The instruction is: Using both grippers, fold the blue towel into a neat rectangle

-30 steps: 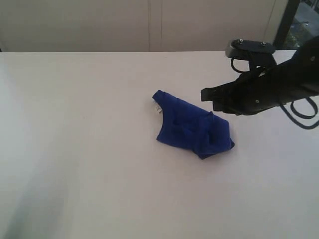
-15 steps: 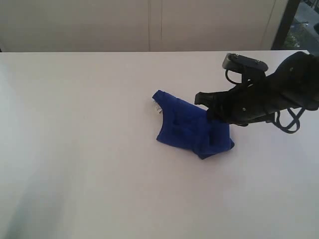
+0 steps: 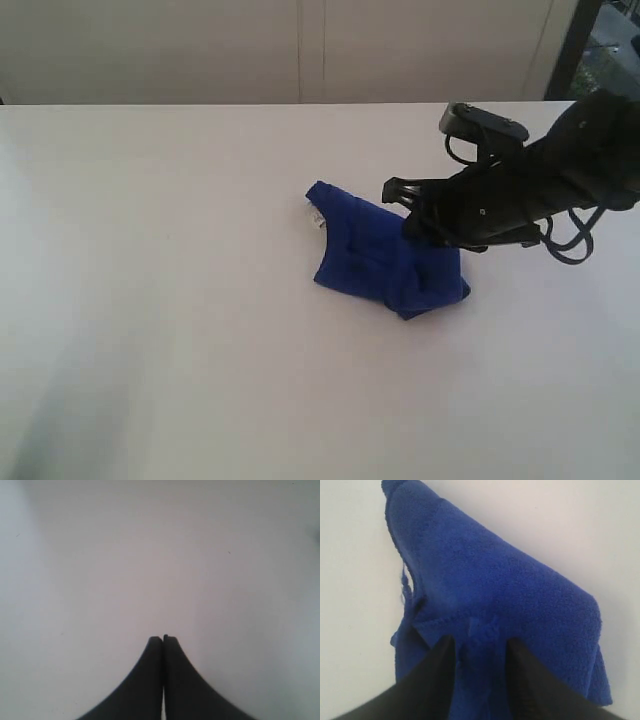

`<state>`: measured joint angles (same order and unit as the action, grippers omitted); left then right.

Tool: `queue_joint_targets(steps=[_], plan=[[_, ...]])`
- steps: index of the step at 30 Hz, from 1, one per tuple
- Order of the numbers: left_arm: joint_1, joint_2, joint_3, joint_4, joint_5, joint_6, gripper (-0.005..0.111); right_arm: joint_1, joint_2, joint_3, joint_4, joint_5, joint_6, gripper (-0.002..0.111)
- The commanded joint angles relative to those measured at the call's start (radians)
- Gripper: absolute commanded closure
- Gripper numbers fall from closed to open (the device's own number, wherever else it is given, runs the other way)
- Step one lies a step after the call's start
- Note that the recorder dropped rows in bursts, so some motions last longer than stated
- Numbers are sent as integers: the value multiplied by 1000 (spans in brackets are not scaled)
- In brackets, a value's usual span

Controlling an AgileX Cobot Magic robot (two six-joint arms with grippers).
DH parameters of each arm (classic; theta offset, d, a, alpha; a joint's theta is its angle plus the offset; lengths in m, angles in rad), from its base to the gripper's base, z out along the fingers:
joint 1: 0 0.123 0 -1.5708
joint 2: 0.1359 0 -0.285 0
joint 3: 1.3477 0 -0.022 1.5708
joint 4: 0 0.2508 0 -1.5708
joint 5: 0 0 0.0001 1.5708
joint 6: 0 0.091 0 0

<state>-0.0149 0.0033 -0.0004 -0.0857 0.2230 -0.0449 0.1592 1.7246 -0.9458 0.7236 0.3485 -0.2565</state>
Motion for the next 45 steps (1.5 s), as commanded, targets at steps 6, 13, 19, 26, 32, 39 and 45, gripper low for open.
queue_joint_targets(steps=[6, 13, 19, 26, 32, 39, 45], plan=[[3, -3, 0, -3, 1, 0, 107, -1, 28, -7, 6, -21, -12, 91], [3, -3, 0, -3, 1, 0, 107, -1, -44, -7, 4, -28, -99, 108], [3, -3, 0, -3, 1, 0, 107, -1, -155, -7, 4, 72, -261, 108], [3, -3, 0, -3, 1, 0, 107, -1, -247, -7, 8, 314, -415, 108], [3, -3, 0, -3, 1, 0, 107, 46, -254, -7, 30, 496, -482, 108], [3, -3, 0, -3, 1, 0, 107, 81, -158, -7, 27, 449, -500, 108], [3, -3, 0, -3, 1, 0, 107, 79, -158, -7, -17, 307, -375, 108]])
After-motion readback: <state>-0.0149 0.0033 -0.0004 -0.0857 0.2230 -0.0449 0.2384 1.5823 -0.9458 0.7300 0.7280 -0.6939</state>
